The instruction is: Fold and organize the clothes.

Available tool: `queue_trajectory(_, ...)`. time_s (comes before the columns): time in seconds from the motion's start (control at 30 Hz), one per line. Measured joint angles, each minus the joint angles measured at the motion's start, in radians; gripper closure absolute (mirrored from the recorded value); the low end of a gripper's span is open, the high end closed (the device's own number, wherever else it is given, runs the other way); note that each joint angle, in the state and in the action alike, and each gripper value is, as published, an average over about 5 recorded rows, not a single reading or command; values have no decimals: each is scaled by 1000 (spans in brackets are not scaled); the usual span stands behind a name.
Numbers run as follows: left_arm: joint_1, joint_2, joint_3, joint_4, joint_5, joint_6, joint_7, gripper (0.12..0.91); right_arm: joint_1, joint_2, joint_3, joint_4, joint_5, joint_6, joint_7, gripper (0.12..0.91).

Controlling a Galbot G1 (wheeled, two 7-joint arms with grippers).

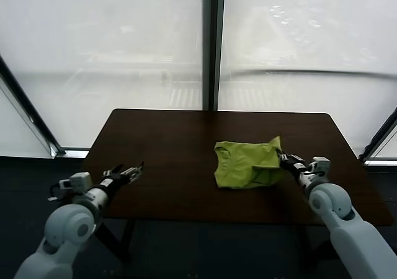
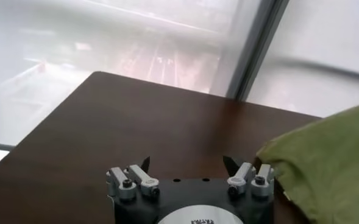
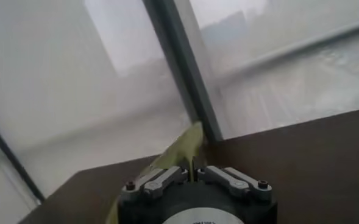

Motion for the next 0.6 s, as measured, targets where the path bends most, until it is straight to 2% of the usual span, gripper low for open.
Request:
queue_trajectory(0.1,11,-3,-10,-15,-6,0,2,123,-24,-14,32,-17,-44,-30,4,775)
queue_trajectory(0.2,25,-8,-19,-31,-11,0,4,123,-58,-28,70,-9,-93,-62,8,599)
queue_trajectory(0.33,41,-20,-20,-45,-6,-1,9,123,-117,-55,125,21,-197,-65,-25,354)
queue_trajectory(0.4,48,-27,-19,-48,2,-3,15,123,-148,-71,148,36,-241,-37,-45,233)
queue_trajectory(0.47,55,-35,-19,-51,20,-10,28,123,-181,-85,166,53,-265,9,-68,158)
queue_trajectory(0.6,80,-42,-18,-59,105,-61,97,123,-261,-95,194,96,-314,180,-103,121)
